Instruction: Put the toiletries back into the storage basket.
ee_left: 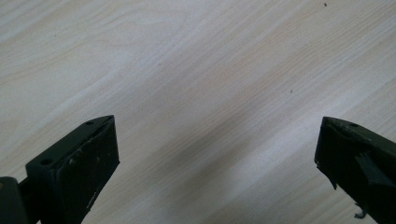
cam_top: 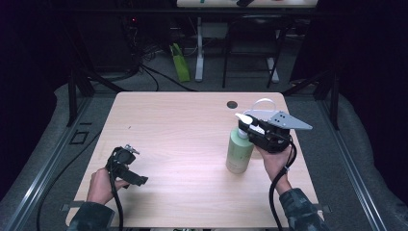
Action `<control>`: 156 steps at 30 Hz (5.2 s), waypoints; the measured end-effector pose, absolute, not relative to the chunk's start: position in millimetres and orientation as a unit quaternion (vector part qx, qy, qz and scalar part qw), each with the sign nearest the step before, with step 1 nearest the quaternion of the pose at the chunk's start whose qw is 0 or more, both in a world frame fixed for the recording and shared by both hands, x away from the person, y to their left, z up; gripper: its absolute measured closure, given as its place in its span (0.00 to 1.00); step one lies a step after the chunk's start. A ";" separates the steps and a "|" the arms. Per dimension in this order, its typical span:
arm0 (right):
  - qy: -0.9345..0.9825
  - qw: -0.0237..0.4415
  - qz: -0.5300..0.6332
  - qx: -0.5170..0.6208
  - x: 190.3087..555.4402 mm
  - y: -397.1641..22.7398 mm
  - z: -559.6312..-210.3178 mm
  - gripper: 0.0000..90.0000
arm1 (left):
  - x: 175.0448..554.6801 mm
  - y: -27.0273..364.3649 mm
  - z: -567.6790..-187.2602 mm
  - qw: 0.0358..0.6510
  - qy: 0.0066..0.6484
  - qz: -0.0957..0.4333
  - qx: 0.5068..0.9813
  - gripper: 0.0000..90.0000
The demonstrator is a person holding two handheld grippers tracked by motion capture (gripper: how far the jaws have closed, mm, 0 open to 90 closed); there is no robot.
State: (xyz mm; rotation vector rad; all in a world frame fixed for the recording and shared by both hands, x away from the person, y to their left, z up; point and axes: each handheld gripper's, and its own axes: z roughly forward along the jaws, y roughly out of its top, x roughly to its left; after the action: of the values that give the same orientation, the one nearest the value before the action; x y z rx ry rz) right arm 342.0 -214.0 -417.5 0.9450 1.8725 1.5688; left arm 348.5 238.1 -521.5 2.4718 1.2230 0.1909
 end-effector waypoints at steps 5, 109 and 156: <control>0.689 0.257 0.581 0.349 341.8 -214.2 -418.3 0.70 | 348.3 238.1 -521.3 0.188 0.434 0.068 0.878 0.00; 0.679 0.281 0.602 0.311 348.3 -219.2 -348.9 0.75 | 353.6 236.2 -531.0 0.147 0.474 0.072 0.865 0.03; 0.669 0.313 0.599 0.308 369.3 -222.4 -289.0 0.76 | 354.1 234.9 -530.6 0.158 0.474 0.064 0.864 0.03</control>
State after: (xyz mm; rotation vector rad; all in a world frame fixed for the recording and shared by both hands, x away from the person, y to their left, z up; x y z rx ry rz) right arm 369.3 -222.4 -289.0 0.8134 1.7637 1.5809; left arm 354.1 234.9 -530.6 2.4707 1.3557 0.1840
